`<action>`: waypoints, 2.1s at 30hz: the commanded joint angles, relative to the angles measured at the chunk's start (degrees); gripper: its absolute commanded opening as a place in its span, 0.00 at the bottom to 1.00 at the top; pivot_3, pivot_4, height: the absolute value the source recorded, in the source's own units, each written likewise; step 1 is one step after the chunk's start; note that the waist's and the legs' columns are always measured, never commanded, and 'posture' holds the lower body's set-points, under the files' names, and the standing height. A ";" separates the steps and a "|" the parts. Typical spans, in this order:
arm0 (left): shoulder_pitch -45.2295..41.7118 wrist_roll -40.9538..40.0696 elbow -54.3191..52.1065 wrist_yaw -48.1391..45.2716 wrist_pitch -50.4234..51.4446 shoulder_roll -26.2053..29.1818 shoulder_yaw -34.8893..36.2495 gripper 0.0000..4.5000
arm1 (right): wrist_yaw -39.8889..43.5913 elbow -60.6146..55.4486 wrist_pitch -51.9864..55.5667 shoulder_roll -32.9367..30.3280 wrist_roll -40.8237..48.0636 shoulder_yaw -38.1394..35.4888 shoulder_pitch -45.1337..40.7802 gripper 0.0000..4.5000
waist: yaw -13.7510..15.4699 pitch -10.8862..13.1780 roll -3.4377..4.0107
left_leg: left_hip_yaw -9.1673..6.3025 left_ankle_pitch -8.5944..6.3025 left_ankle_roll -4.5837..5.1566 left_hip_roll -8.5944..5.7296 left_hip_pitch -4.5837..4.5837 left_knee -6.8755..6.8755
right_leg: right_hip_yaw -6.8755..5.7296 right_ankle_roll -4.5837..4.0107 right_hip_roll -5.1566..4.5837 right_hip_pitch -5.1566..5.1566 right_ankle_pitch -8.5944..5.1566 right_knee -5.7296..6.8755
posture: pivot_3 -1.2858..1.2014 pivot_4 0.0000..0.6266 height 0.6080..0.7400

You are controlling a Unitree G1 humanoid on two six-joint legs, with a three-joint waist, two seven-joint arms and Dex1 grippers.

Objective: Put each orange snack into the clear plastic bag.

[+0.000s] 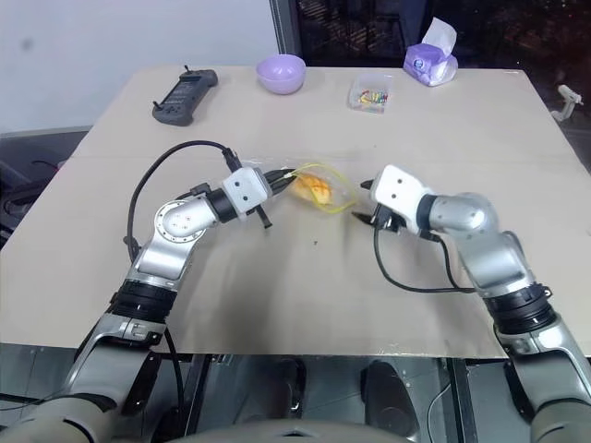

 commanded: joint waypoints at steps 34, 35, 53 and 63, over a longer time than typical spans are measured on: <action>1.36 -0.94 -5.85 0.53 2.42 0.80 1.22 0.00 | -10.55 26.91 -6.97 14.67 -2.97 -3.24 -13.79 0.66 | -0.13 0.00 0.00 | 0.00 0.01 -0.01 0.00 0.02 -0.01 | 0.00 0.00 0.01 -0.01 0.00 0.02 | 0.52 0.24 1.00; 1.45 -0.93 -6.01 0.48 2.48 0.86 1.21 0.00 | -11.00 28.32 -8.12 14.81 -3.07 -3.45 -14.36 0.66 | -0.07 0.00 0.00 | 0.00 0.01 -0.01 -0.01 0.02 -0.01 | 0.00 0.00 0.01 -0.01 0.00 0.02 | 0.52 0.24 1.00; 1.43 -0.52 -6.38 1.26 2.60 1.15 1.63 0.00 | -9.93 29.38 -13.14 12.61 -2.54 -4.85 -14.56 0.01 | -0.16 0.00 0.00 | -0.01 0.01 -0.02 0.01 0.01 -0.02 | 0.00 0.00 0.01 -0.01 0.00 0.01 | 0.52 0.24 1.00; -3.67 -3.03 -4.31 4.53 1.03 -0.15 4.07 0.00 | -3.72 12.44 -3.17 4.28 8.09 -15.09 -17.75 0.01 | -0.03 0.01 0.01 | -0.01 0.00 0.00 0.00 -0.03 -0.03 | -0.01 0.00 -0.01 -0.01 0.00 -0.01 | 0.52 0.24 1.00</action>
